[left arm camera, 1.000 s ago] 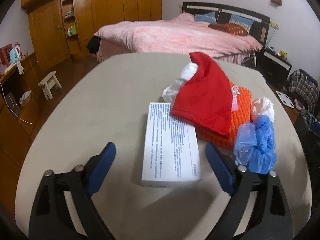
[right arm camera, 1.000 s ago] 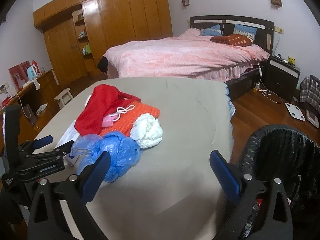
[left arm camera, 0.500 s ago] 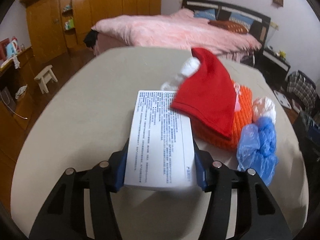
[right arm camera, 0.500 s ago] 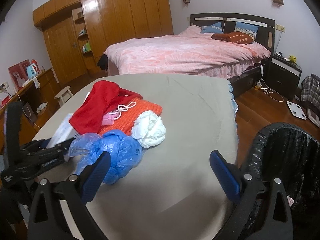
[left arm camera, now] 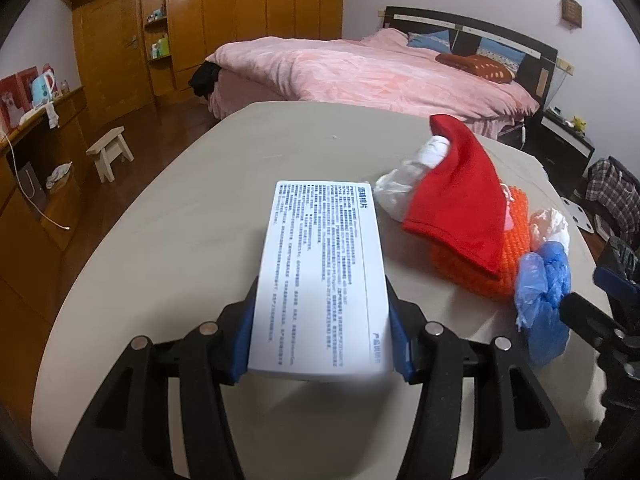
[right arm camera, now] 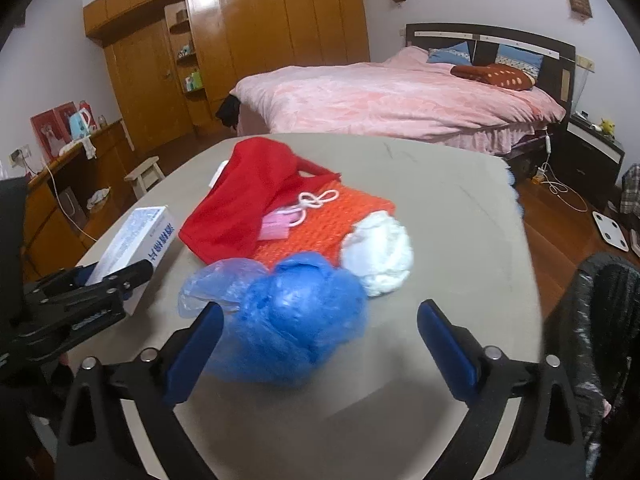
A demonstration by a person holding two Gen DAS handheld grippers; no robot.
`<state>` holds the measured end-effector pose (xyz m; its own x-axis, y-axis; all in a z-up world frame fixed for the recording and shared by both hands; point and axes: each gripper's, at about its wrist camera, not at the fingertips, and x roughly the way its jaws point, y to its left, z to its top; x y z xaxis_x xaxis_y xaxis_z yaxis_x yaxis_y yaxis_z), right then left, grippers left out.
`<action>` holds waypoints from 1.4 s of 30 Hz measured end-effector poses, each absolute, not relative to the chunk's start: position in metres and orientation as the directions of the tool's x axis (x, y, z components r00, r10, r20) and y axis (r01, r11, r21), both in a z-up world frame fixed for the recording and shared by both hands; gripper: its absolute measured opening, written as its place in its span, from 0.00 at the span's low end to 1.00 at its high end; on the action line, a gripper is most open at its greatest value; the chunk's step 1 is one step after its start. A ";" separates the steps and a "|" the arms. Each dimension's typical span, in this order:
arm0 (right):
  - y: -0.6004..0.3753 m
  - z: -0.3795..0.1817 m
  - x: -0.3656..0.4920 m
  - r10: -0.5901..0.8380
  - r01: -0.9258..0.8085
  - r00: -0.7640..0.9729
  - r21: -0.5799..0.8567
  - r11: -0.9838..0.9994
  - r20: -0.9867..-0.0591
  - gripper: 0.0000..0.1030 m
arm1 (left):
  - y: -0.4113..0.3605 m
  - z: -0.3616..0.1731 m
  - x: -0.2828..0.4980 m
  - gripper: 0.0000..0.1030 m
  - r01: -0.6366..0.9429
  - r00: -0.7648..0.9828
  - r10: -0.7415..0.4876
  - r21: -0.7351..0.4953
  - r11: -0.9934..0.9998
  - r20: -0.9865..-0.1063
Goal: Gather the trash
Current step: 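Grasp the blue plastic bags with the right tool while the left tool holds the box, then carry the blue bags and white box over the trash bin with both tools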
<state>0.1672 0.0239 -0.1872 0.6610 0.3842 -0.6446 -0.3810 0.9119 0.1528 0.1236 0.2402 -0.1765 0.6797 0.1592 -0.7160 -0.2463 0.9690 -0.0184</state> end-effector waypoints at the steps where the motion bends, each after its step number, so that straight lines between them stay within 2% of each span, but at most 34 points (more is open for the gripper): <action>1: 0.028 -0.189 0.169 0.383 -0.383 0.656 0.151 0.912 -0.651 0.89 | 0.242 -0.177 0.123 0.52 -0.249 0.679 0.160 -0.020 0.968 -0.716; 4: 0.037 -0.193 0.173 0.376 -0.391 0.644 0.137 0.910 -0.666 0.83 | 0.247 -0.177 0.122 0.52 -0.258 0.678 0.161 -0.028 0.966 -0.717; 6: 0.041 -0.195 0.175 0.380 -0.398 0.627 0.139 0.907 -0.681 0.75 | 0.248 -0.178 0.122 0.52 -0.259 0.677 0.160 -0.029 0.965 -0.718; 8: 0.044 -0.198 0.178 0.391 -0.410 0.603 0.150 0.900 -0.695 0.61 | 0.249 -0.178 0.122 0.52 -0.259 0.678 0.160 -0.030 0.965 -0.718; 11: 0.048 -0.201 0.176 0.410 -0.430 0.577 0.164 0.888 -0.706 0.51 | 0.250 -0.178 0.121 0.52 -0.258 0.678 0.159 -0.030 0.966 -0.717; 14: 0.047 -0.200 0.172 0.423 -0.439 0.572 0.173 0.882 -0.703 0.47 | 0.247 -0.177 0.121 0.52 -0.256 0.681 0.160 -0.027 0.966 -0.714; 30: -0.003 -0.176 0.146 0.435 -0.408 0.605 0.209 0.889 -0.667 0.46 | 0.208 -0.158 0.096 0.52 -0.203 0.710 0.125 -0.032 0.979 -0.693; 42: -0.041 -0.139 0.138 0.401 -0.360 0.689 0.195 0.912 -0.604 0.46 | 0.160 -0.120 0.096 0.52 -0.131 0.770 0.069 -0.051 0.990 -0.634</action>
